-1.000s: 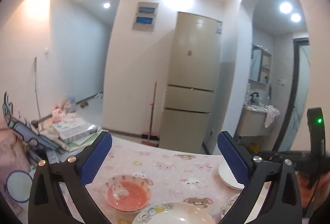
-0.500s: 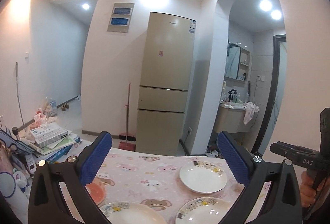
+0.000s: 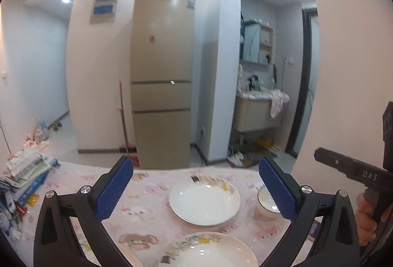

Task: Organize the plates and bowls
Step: 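Close the left tool on the small white bowl rim while the right tool grips it too, then lift and carry the small white bowl with both tools toward the pink bowls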

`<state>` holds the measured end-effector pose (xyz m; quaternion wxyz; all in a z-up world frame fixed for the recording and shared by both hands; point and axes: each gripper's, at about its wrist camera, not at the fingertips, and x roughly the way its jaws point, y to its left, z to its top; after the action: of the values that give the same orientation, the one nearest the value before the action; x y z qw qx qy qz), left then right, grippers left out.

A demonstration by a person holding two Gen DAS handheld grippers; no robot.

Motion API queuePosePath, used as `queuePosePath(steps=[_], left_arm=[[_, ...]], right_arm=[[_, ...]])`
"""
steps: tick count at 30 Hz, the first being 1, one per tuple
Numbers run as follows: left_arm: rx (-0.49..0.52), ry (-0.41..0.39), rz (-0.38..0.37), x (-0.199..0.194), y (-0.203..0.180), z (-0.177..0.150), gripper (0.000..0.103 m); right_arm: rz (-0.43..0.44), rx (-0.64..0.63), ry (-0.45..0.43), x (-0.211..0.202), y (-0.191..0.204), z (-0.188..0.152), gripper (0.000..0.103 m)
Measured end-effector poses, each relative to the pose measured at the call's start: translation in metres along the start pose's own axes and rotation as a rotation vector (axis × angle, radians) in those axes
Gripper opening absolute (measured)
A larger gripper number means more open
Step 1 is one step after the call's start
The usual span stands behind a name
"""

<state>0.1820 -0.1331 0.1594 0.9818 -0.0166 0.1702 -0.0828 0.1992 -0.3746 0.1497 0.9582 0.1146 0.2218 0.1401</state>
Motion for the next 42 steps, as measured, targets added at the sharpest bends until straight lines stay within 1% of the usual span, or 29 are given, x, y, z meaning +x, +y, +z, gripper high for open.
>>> queuePosePath(steps=[3, 6, 8, 9, 11, 12, 13, 14, 16, 17, 18, 21, 23, 24, 25, 26, 28, 29, 31, 33, 34, 36, 38, 42], left_arm=[[0.010, 0.080, -0.023, 0.036, -0.021, -0.008, 0.103], [0.001, 0.165, -0.066, 0.073, -0.038, -0.016, 0.103], [-0.010, 0.223, -0.084, 0.095, -0.045, -0.022, 0.103], [-0.017, 0.272, -0.092, 0.114, -0.051, -0.028, 0.103], [-0.027, 0.338, -0.085, 0.139, -0.059, -0.038, 0.103], [-0.037, 0.392, -0.074, 0.156, -0.064, -0.047, 0.102], [-0.055, 0.437, -0.072, 0.169, -0.067, -0.055, 0.098], [-0.086, 0.489, -0.091, 0.184, -0.071, -0.067, 0.093], [-0.110, 0.567, -0.125, 0.208, -0.076, -0.083, 0.091], [-0.114, 0.605, -0.130, 0.221, -0.082, -0.090, 0.089], [-0.114, 0.625, -0.130, 0.228, -0.085, -0.094, 0.087], [-0.117, 0.674, -0.131, 0.249, -0.097, -0.105, 0.082], [-0.117, 0.699, -0.135, 0.258, -0.104, -0.106, 0.071], [-0.119, 0.712, -0.135, 0.263, -0.108, -0.108, 0.068], [-0.121, 0.723, -0.140, 0.268, -0.112, -0.109, 0.062], [-0.122, 0.733, -0.150, 0.271, -0.114, -0.111, 0.056], [-0.120, 0.746, -0.166, 0.278, -0.120, -0.112, 0.051], [-0.106, 0.744, -0.166, 0.280, -0.124, -0.113, 0.049], [-0.068, 0.744, -0.130, 0.285, -0.130, -0.115, 0.044], [-0.068, 0.755, -0.134, 0.290, -0.134, -0.118, 0.038], [-0.073, 0.754, -0.133, 0.290, -0.136, -0.119, 0.035], [-0.063, 0.745, -0.126, 0.291, -0.140, -0.119, 0.035], [-0.057, 0.744, -0.126, 0.293, -0.141, -0.120, 0.032], [-0.081, 0.783, -0.145, 0.306, -0.144, -0.129, 0.028]], right_arm=[[-0.040, 0.045, 0.033, 0.018, -0.030, 0.002, 0.067], [-0.107, 0.074, 0.060, 0.039, -0.059, 0.003, 0.067], [-0.160, 0.118, 0.114, 0.057, -0.081, -0.001, 0.067], [-0.187, 0.137, 0.145, 0.065, -0.091, -0.003, 0.067], [-0.266, 0.188, 0.194, 0.080, -0.110, -0.013, 0.067], [-0.320, 0.213, 0.224, 0.089, -0.120, -0.019, 0.067], [-0.365, 0.223, 0.257, 0.097, -0.129, -0.025, 0.067], [-0.385, 0.224, 0.283, 0.104, -0.135, -0.030, 0.067], [-0.370, 0.245, 0.334, 0.116, -0.148, -0.040, 0.067], [-0.353, 0.257, 0.357, 0.123, -0.152, -0.044, 0.067], [-0.354, 0.263, 0.374, 0.127, -0.155, -0.046, 0.066], [-0.351, 0.269, 0.417, 0.137, -0.161, -0.053, 0.064], [-0.359, 0.263, 0.438, 0.143, -0.165, -0.056, 0.061], [-0.371, 0.260, 0.448, 0.146, -0.163, -0.059, 0.057], [-0.381, 0.262, 0.459, 0.148, -0.166, -0.061, 0.053], [-0.384, 0.266, 0.470, 0.150, -0.170, -0.064, 0.050], [-0.372, 0.281, 0.496, 0.154, -0.177, -0.065, 0.044], [-0.367, 0.295, 0.499, 0.155, -0.182, -0.066, 0.042], [-0.371, 0.311, 0.506, 0.155, -0.188, -0.068, 0.039], [-0.362, 0.323, 0.512, 0.155, -0.191, -0.069, 0.035], [-0.350, 0.325, 0.518, 0.155, -0.191, -0.069, 0.032], [-0.336, 0.324, 0.529, 0.158, -0.189, -0.070, 0.028], [-0.337, 0.317, 0.546, 0.162, -0.188, -0.073, 0.025], [-0.300, 0.336, 0.563, 0.168, -0.188, -0.078, 0.019]])
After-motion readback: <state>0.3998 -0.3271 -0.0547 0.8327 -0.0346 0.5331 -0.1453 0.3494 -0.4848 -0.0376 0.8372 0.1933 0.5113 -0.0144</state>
